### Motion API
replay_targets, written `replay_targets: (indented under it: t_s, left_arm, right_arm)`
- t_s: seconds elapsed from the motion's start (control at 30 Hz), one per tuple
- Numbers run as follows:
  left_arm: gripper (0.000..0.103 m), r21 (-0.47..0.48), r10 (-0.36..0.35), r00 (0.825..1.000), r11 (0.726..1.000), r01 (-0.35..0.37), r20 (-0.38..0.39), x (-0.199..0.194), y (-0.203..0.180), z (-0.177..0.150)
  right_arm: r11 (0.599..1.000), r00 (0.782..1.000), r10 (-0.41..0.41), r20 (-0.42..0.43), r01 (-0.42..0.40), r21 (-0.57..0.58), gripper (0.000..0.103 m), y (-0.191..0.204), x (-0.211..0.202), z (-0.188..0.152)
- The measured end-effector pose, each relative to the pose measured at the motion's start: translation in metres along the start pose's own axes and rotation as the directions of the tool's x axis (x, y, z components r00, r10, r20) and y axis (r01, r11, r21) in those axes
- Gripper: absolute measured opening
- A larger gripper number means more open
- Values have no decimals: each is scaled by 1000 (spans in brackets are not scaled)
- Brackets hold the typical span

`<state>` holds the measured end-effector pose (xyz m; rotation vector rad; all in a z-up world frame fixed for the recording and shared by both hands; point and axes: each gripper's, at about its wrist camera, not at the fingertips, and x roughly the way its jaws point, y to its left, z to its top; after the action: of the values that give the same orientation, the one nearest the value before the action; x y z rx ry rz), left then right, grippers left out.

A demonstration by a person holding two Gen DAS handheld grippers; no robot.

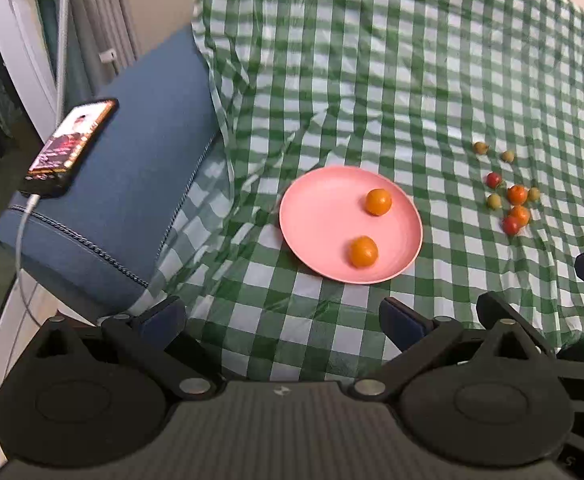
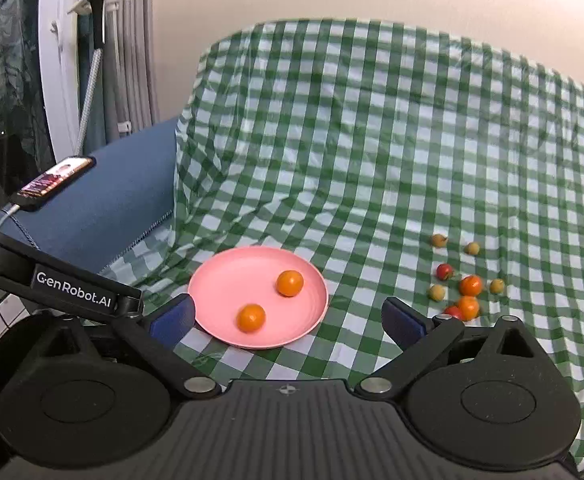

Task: Organize fruits
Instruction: 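Move both tools back toward the remaining fruit cluster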

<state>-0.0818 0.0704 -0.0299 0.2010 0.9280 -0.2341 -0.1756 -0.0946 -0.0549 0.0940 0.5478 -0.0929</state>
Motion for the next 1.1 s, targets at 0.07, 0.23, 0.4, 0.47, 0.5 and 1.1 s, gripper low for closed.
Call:
replay_targets:
  t_s: [0.07,0.23,0.4,0.47,0.5,1.1]
  left_arm:
    - [103,-3,-2,1000,1000,2,15,-8,-1,-3]
    - [103,-5,-4,1000,1000,4,31,-22,-2,-9]
    - [103,-1,-6,999,1000,6,32,-27,-3,-12]
    - [103,4,-4,1000,1000,4,29,-26,-3,-13]
    - [103,5,-3,1000,1000,3,28,-26,-3,-13]
    - [103,30,11,998,1000,-9,-57,7,-6,-11]
  right_arm:
    - [1000,1000,-5,14,5,1,99,1,-10,0]
    - [1000,999,-9,34,9,3,100,1,-26,-2]
    - [1000,999,-9,37,9,8,100,0,-31,-3]
    - [1000,999,-5,36,5,4,100,-4,-32,-5]
    - [1000,999,-5,34,5,6,100,-4,-32,-5]
    - [999,999,1,-46,1,43,100,-9,-12,-15]
